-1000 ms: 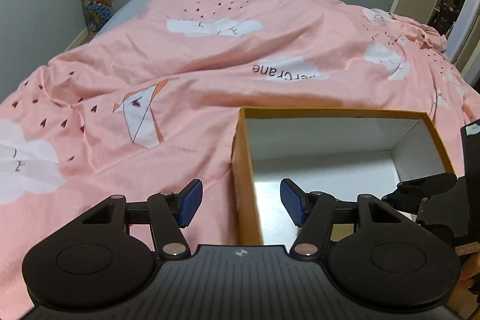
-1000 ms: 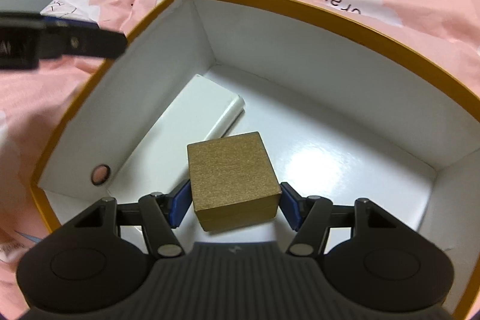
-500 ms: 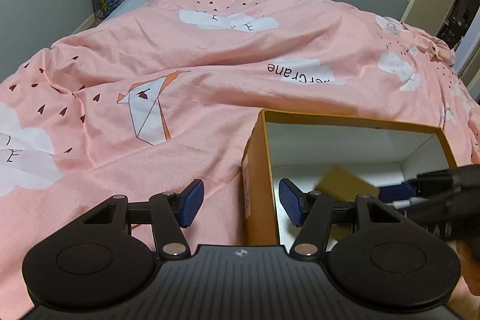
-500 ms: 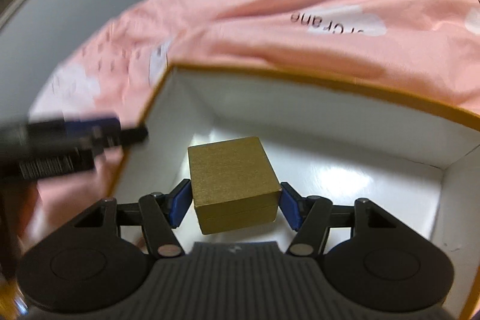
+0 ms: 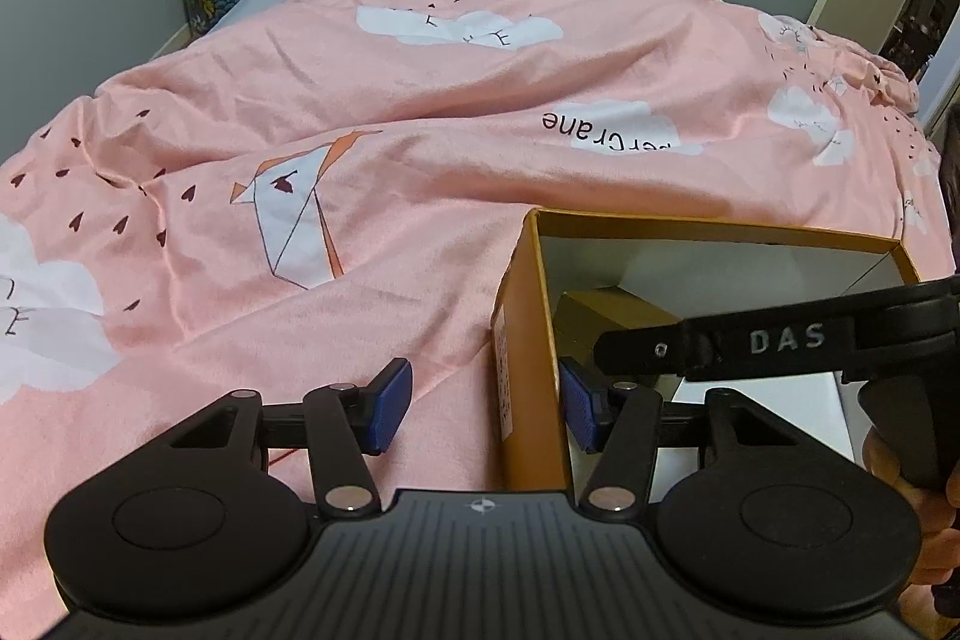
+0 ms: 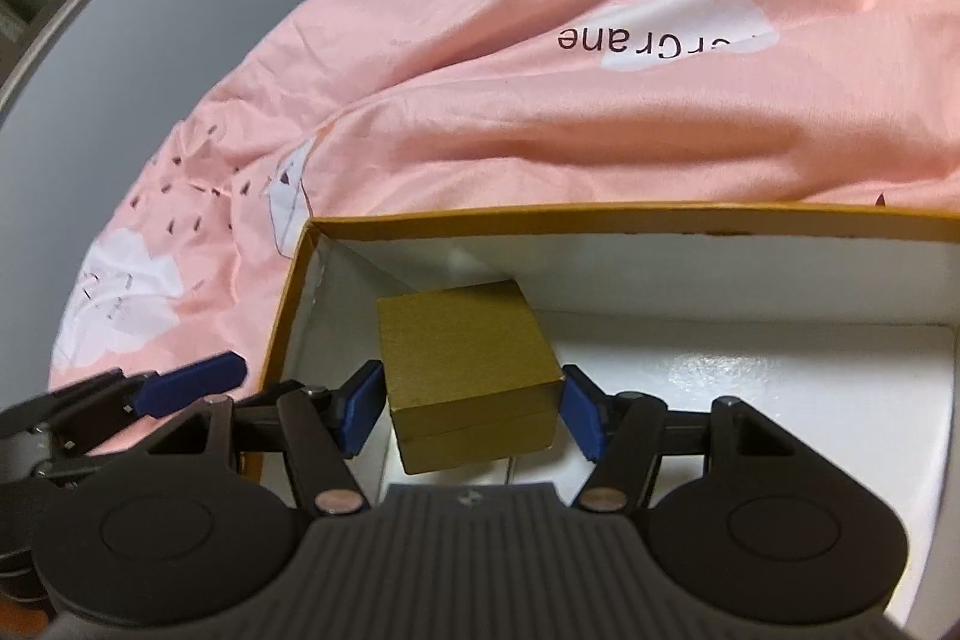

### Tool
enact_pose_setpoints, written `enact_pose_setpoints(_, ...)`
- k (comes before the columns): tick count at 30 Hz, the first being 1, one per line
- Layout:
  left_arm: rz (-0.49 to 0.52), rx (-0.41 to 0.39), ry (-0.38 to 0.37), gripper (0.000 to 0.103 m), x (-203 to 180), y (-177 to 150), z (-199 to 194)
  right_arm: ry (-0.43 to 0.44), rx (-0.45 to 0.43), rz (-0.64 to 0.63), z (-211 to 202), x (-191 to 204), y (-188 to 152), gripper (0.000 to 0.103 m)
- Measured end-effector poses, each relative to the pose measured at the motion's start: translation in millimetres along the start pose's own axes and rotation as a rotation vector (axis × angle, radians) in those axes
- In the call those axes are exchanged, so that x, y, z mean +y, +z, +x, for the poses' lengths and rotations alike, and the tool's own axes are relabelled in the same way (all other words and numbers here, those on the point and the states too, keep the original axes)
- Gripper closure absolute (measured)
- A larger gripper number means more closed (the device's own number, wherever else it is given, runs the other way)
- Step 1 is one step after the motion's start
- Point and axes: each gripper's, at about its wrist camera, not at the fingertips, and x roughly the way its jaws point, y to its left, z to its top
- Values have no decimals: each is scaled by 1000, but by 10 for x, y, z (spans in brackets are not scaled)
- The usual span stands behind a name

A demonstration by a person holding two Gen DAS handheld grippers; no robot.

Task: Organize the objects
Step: 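Lower the gold cube box into a corner of the orange box with the right gripper, then open the right gripper and withdraw it from the orange box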

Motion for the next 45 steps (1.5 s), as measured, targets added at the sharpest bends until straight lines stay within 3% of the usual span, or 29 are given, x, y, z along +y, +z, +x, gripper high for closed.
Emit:
enact_pose_setpoints(5, 3, 2, -1, 39, -1, -9, -5, 61, -57, 2, -115, 3, 11, 37)
enact_pose_setpoints(18, 51, 5, -17, 41, -28, -114, -66, 124, -43, -147, -167, 8, -108, 40)
enact_pose_setpoints(26, 23, -2, -39, 42, 10, -117, -116, 115, -2, -172, -10, -12, -182, 59)
enact_pose_setpoints(30, 23, -4, -38, 42, 7, -113, -122, 126, -43, -148, -59, -26, -149, 81)
enact_pose_setpoints(40, 10, -12, -34, 43, 23, -82, -97, 122, -110, -137, -125, 11, 46, 84)
enact_pose_setpoints(41, 11, -12, -35, 43, 21, -81, -93, 121, -117, -139, -125, 13, 54, 85)
enact_pose_setpoints(42, 11, -10, -37, 43, 22, -77, -85, 126, -125, -143, -123, 21, 74, 94)
enact_pose_setpoints(45, 35, -4, -25, 43, -12, -59, -41, 128, -119, -139, -91, 55, 142, 96)
